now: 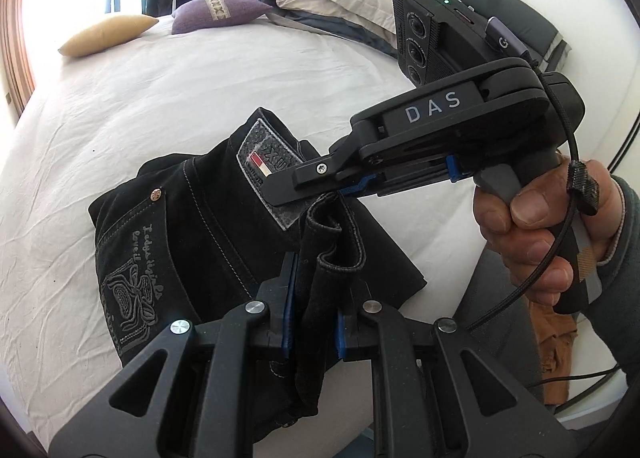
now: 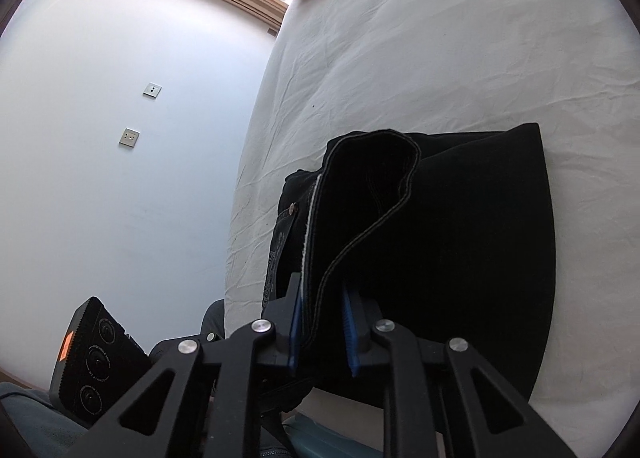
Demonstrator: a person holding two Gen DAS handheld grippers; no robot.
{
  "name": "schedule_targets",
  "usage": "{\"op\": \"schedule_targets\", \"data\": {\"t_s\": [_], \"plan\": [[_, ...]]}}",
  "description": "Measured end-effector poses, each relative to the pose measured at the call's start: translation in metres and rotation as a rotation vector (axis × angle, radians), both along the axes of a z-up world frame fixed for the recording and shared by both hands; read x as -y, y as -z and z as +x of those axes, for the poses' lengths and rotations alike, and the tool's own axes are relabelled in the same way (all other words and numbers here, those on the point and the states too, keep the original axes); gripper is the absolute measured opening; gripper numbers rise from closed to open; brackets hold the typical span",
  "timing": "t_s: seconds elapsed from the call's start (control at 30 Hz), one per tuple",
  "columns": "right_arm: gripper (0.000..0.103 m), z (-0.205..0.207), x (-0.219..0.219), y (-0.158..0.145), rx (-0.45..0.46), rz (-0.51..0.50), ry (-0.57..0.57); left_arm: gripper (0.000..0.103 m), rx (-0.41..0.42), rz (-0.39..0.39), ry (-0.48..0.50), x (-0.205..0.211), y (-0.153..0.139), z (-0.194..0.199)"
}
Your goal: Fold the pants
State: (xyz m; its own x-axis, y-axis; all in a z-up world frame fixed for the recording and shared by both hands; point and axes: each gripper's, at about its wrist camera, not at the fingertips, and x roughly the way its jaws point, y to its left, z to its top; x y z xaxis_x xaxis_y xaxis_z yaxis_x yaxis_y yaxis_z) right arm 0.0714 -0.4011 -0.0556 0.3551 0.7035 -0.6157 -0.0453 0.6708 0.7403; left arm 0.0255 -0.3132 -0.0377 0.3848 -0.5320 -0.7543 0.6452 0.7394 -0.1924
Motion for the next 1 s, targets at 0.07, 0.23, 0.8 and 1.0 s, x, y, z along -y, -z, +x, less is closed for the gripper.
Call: {"op": "schedule_targets", "data": {"t_s": [0.07,0.23,0.8,1.0], "plan": [[0.017,-0.002,0.004,-0.004,0.023,-0.016,0.013,0.014,0.010,0.004,0.007,0.007,-0.003,0.002],[0.017,-0.008,0.026,-0.014,0.085,-0.005,0.047,0.014,0.037,0.004,0.043,0.028,-0.011,0.002],[0.016,-0.028,0.092,0.065,0.009,0.045,0.200,0.014,0.038,0.143,0.176,0.102,0.067,-0.010],[0.016,-0.039,0.100,0.075,-0.013,0.077,0.247,0.014,0.026,0.138,0.189,0.098,0.072,-0.014]]}}
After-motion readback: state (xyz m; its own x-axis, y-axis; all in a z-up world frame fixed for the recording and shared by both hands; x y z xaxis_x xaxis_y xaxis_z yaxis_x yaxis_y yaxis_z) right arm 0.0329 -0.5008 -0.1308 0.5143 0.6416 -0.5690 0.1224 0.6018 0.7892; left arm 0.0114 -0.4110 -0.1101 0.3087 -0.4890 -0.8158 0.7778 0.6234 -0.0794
